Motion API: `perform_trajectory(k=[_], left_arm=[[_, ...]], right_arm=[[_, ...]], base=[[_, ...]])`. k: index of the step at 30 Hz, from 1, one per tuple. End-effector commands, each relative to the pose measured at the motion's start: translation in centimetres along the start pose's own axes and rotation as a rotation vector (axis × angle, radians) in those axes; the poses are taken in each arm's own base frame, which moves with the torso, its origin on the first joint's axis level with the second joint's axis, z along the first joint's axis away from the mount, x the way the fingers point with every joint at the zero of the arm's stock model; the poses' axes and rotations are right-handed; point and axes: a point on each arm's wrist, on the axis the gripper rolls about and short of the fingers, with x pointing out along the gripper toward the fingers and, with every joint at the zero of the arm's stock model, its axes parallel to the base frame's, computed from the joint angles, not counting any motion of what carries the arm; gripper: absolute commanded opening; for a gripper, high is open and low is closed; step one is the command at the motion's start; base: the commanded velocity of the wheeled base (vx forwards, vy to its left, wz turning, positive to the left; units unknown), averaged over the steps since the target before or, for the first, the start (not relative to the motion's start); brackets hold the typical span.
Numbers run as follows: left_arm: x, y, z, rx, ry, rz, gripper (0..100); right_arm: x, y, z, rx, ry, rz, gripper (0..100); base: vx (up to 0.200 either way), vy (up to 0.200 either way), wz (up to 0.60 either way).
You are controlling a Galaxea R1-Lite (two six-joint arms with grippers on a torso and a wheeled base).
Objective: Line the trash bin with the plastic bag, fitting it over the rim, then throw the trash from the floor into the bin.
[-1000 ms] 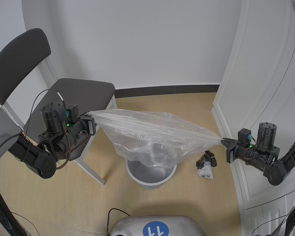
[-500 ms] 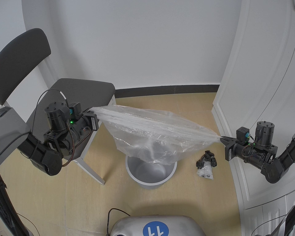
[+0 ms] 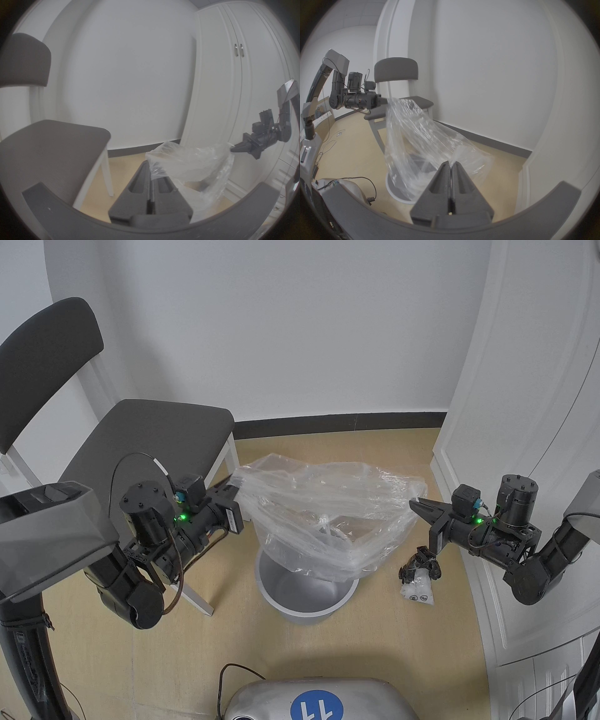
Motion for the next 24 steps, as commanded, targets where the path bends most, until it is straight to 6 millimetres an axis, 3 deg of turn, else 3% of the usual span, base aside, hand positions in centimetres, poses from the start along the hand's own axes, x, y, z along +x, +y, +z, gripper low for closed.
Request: perform_trajectory(k=[1, 6, 14, 18, 24], left_arm=[[-0.8, -2.2, -0.6, -0.031, 0.040, -0.064, 0], [-1.0, -2.1, -0.7, -0.033, 0.051, -0.061, 0], [-1.4, -1.8, -0.9, -0.032, 0.066, -0.051, 0], [-1.1, -0.9, -1.4, -0.030, 0.074, -0.031, 0], [0.4, 1.7, -3.7, -0.033, 0.112, 0.034, 0]], right_arm=[[-0.3, 1.8, -1.1, 0.003, -0.002, 0.046, 0], [-0.9, 2.7, -2.4, 0.039, -0.007, 0.051, 0], [0.6, 3.9, -3.4, 0.064, -0.025, 0.077, 0], [1.5, 4.1, -4.2, 0.087, -0.017, 0.083, 0], [3.7, 4.1, -6.1, 0.158, 0.005, 0.061, 0]], base=[[0.000, 0.000, 0.00], [0.000, 0.000, 0.00], [0.000, 0.000, 0.00], [0.000, 0.000, 0.00], [0.000, 0.000, 0.00]])
